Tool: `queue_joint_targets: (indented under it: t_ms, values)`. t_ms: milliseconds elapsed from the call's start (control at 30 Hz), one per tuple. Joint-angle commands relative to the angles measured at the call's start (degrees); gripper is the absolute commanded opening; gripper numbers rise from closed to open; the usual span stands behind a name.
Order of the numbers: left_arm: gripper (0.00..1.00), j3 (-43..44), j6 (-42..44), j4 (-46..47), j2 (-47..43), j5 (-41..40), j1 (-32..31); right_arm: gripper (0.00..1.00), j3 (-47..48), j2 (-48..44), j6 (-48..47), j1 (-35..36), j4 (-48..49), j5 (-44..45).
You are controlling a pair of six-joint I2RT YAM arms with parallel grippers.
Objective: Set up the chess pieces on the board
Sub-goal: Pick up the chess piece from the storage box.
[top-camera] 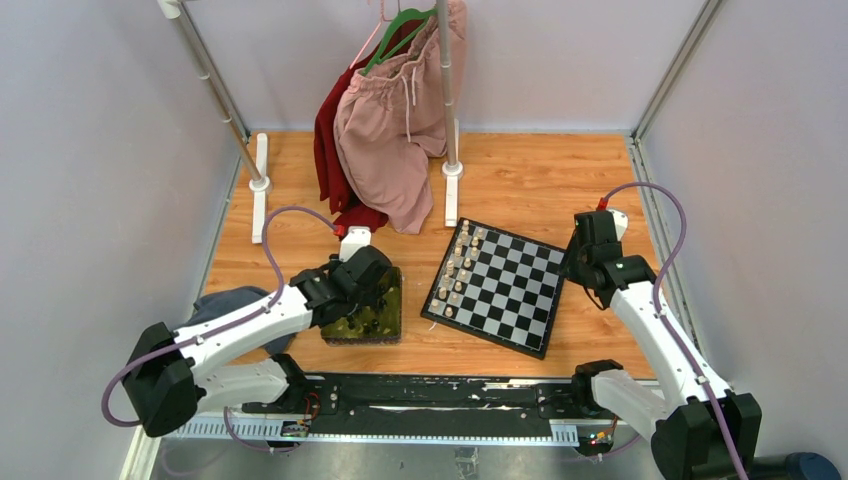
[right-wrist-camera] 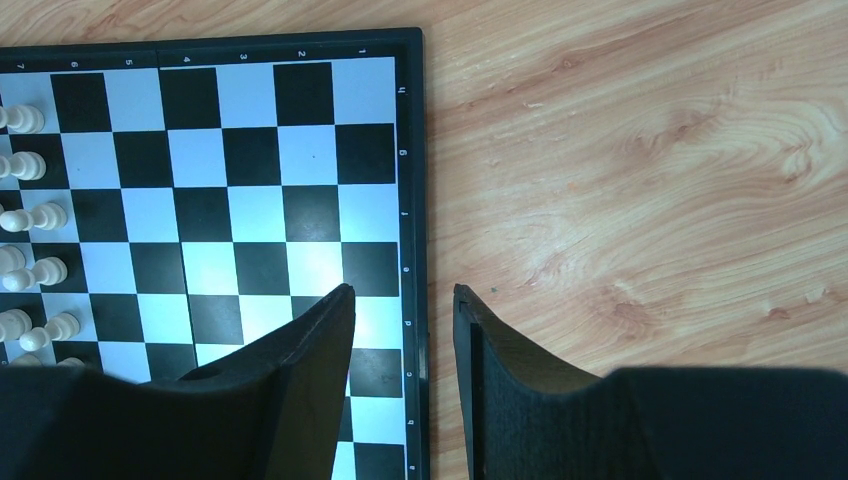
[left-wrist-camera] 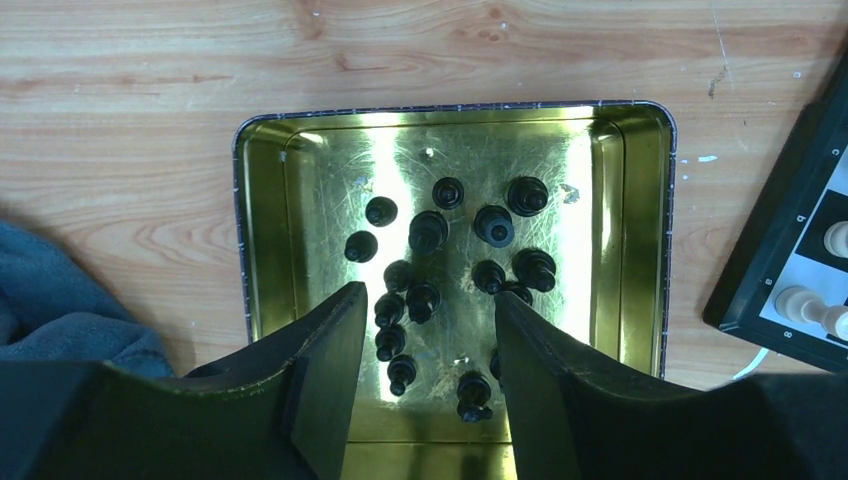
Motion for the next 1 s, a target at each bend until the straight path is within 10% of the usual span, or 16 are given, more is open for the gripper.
queue_joint_targets:
  t_ms: [0,967]
  values:
    - [0.55,-1.49,-0.99,3.64,1.99,0.61,0.13,0.45,-0.61,-0.08,-0.92,0.88,-0.96,1.13]
    - [0.50,-2.74,2.00,10.95,9.30,2.83,6.05,0.45,0.39,4.05,-2.40,0.89,1.47,0.96]
